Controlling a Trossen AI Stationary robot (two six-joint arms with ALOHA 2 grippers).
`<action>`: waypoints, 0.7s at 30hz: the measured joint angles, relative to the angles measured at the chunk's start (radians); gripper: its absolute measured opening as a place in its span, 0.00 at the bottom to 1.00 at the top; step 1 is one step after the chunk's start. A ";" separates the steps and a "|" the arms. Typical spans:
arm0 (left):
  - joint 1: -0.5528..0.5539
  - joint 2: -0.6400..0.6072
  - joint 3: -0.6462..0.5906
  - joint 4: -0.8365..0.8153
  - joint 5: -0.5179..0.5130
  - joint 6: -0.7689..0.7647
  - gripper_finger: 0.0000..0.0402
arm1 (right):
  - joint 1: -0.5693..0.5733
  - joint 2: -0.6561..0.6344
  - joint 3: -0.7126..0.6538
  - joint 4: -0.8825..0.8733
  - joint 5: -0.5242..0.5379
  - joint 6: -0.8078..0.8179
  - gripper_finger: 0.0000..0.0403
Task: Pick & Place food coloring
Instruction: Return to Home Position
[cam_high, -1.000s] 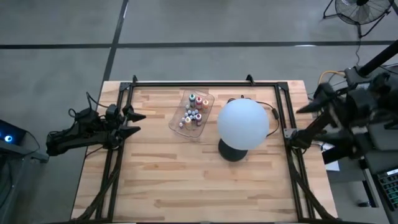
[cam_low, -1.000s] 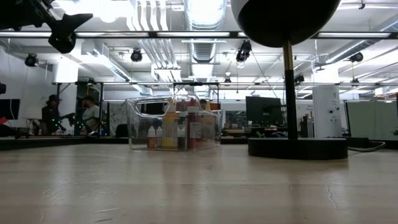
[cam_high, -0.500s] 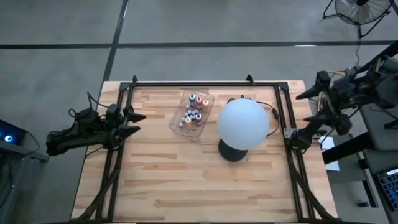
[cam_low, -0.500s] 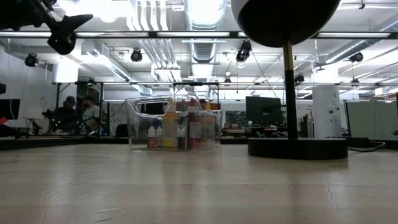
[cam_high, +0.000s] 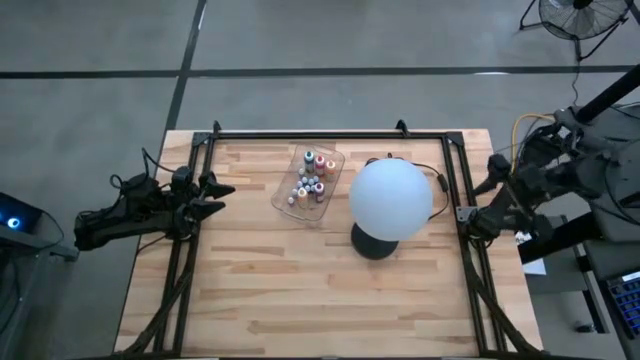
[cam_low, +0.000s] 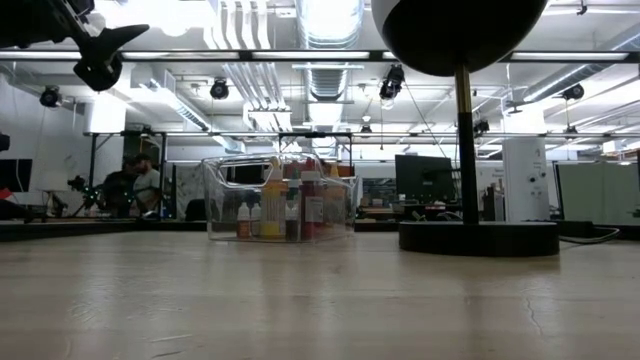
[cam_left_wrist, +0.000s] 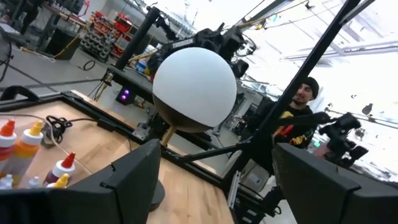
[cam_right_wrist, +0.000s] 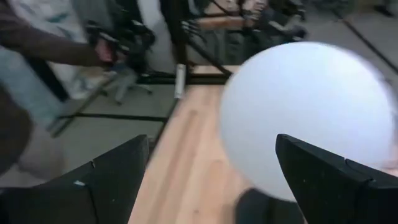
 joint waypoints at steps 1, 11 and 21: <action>0.000 0.000 0.000 0.000 0.000 -0.008 0.70 | 0.000 -0.026 -0.044 0.038 -0.013 -0.007 0.86; 0.000 0.002 0.000 -0.013 0.034 0.012 0.70 | 0.000 -0.330 -0.466 0.361 -0.030 -0.076 0.85; 0.000 0.002 0.000 -0.122 0.034 0.006 0.70 | -0.001 -0.603 -0.778 0.573 0.016 -0.137 0.86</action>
